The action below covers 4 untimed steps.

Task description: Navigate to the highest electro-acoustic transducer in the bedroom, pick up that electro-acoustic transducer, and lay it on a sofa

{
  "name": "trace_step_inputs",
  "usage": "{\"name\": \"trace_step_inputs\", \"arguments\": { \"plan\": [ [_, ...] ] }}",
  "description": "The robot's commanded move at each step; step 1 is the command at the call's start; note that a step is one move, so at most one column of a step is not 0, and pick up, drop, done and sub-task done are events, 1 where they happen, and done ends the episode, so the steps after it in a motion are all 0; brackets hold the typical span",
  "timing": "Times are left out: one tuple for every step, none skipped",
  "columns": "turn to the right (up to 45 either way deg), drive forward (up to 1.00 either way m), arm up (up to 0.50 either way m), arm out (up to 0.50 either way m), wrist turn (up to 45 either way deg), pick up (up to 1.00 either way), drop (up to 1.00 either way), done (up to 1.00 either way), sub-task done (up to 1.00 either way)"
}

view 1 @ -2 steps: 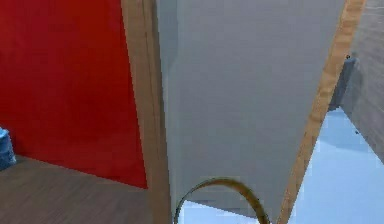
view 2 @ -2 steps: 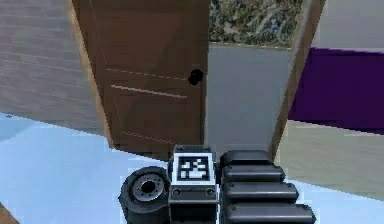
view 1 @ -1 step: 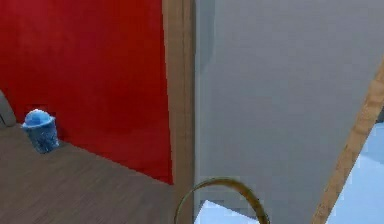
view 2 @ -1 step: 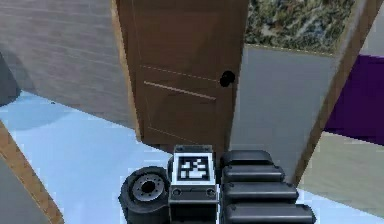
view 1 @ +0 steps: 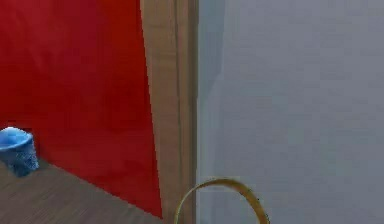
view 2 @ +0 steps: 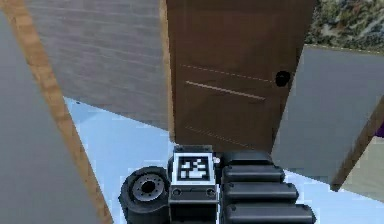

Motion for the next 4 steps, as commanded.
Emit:
{"name": "trace_step_inputs", "arguments": {
  "plan": [
    [-45.0,0.00,0.00,0.00,0.0,0.00,0.00,0.00,0.00],
    [-21.0,0.00,0.00,0.00,0.0,0.00,0.00,0.00,0.00],
    [0.0,1.00,0.00,0.00,0.0,0.00,0.00,0.00,0.00],
    [-3.0,0.00,0.00,0.00,0.0,0.00,0.00,0.00,0.00]
  ]
}}
